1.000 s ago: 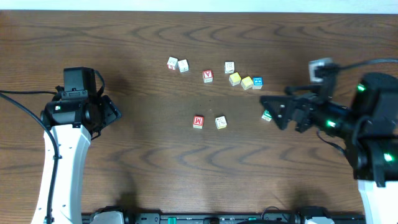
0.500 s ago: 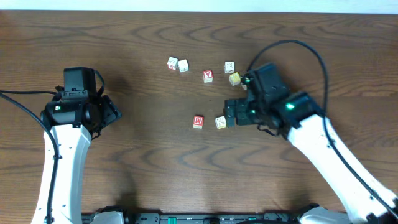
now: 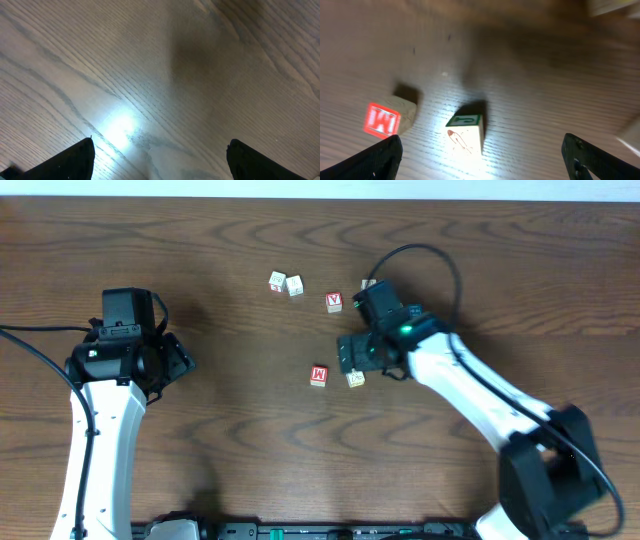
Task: Lift 3 blocks
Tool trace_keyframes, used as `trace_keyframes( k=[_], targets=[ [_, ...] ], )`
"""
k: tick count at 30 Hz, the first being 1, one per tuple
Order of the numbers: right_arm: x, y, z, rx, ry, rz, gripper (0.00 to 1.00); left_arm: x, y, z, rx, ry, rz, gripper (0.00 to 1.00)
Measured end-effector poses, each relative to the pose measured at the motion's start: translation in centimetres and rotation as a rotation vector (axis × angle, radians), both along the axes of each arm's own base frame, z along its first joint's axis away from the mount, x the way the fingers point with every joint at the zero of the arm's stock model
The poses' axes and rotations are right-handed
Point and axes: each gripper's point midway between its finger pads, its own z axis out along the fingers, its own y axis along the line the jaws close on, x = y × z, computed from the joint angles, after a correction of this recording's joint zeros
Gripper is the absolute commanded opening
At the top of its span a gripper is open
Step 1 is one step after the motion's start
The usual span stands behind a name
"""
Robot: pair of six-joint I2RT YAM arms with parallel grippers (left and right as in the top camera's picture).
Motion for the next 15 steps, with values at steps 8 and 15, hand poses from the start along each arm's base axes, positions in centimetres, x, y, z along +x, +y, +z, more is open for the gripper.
trace_keyframes(
  k=[8, 15],
  targets=[
    [-1.0, 1.1, -2.3, -0.061, 0.03, 0.115, 0.82, 0.0, 0.0, 0.0, 0.0, 0.0, 0.0, 0.85],
    [-1.2, 0.7, -3.9, -0.104, 0.055, 0.133, 0.71, 0.0, 0.0, 0.0, 0.0, 0.0, 0.0, 0.85]
  ],
)
